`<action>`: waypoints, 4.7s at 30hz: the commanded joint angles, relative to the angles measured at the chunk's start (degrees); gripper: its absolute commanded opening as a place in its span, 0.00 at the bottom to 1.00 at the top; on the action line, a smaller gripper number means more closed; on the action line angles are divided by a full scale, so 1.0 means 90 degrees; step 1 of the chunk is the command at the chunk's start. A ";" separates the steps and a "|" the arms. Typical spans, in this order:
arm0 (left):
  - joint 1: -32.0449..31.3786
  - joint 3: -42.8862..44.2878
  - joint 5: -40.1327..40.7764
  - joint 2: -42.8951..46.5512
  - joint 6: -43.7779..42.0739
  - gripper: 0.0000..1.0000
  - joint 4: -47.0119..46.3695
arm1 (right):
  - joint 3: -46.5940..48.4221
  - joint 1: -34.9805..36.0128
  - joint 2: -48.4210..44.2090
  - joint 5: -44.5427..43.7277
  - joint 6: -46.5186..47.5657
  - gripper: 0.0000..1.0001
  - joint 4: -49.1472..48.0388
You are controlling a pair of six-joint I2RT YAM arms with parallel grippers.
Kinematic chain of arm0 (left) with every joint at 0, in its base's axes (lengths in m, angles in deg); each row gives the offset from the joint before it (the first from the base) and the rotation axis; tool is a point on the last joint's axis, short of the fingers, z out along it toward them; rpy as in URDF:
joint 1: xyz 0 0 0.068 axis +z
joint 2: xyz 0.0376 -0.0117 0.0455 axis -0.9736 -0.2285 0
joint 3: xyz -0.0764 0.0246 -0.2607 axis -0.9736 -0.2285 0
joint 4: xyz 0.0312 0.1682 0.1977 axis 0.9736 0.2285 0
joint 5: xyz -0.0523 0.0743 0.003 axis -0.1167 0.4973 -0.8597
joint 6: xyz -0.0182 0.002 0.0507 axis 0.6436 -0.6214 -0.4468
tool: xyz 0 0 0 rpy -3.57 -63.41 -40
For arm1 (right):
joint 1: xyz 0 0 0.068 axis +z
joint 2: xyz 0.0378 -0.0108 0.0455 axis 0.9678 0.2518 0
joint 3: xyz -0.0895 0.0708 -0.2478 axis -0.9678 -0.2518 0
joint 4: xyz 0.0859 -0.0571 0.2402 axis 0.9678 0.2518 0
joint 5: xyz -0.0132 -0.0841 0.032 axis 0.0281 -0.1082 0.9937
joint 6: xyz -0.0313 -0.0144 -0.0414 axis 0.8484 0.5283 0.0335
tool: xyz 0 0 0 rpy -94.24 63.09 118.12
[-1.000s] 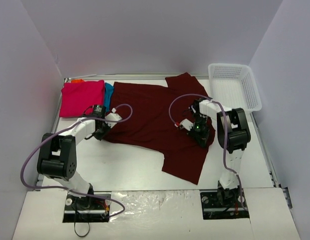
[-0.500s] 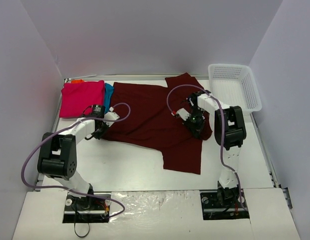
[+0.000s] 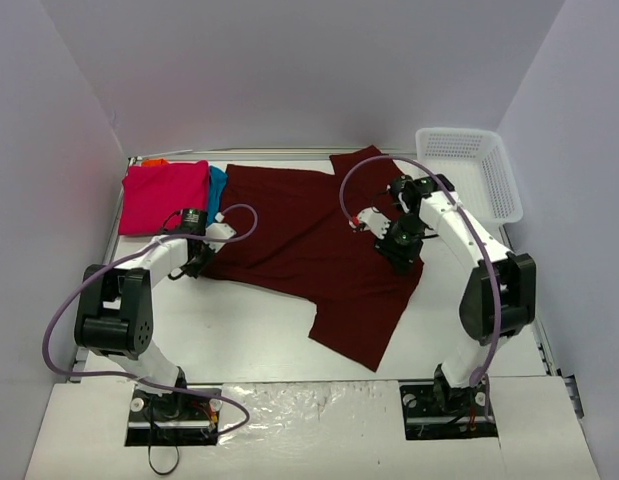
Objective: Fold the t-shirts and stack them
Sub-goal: Grap the side of the flattened tshirt closest away from the robot with both arms
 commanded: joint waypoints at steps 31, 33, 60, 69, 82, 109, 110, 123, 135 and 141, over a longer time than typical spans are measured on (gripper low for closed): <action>0.0451 -0.0054 -0.0190 0.0352 0.0076 0.02 0.0059 | -0.2939 0.4880 -0.0303 -0.0266 -0.1874 0.36 -0.0832; 0.0461 -0.0054 -0.0209 0.0362 0.0066 0.02 0.0059 | -0.2969 0.4988 -0.0186 -0.0412 -0.1991 0.36 -0.0930; 0.0451 -0.0084 -0.0307 0.0342 0.0008 0.02 0.0059 | -0.2696 0.5672 0.0820 -0.0276 -0.2235 0.51 -0.1184; 0.0442 -0.0201 -0.0307 0.0595 -0.0041 0.02 0.0029 | -0.2374 0.5769 0.1357 -0.1214 -0.3153 0.50 -0.1672; 0.0422 -0.0259 -0.0375 0.0781 -0.0061 0.02 0.0029 | -0.2158 0.5780 0.1787 -0.1917 -0.3603 0.41 -0.2131; 0.0276 -0.0211 -0.0795 0.1064 -0.0217 0.02 0.0312 | -0.1602 0.3985 0.0324 -0.0796 -0.1780 0.00 -0.0006; 0.0266 -0.0201 -0.0843 0.1094 -0.0217 0.02 0.0342 | -0.1573 0.3760 0.0197 -0.0765 -0.1680 0.00 0.0113; -0.0154 -0.0201 -0.1371 0.1640 -0.0773 0.02 0.1006 | -0.1973 0.1356 -0.1230 -0.0794 -0.0937 0.00 0.0915; -0.0203 -0.0347 -0.1713 0.2519 -0.1115 0.02 0.1698 | -0.0783 0.0760 -0.1475 -0.1379 -0.1074 0.00 0.0905; -0.0213 -0.0357 -0.1703 0.2598 -0.1164 0.02 0.1651 | -0.0109 0.0585 -0.0929 -0.1633 -0.1054 0.00 0.0905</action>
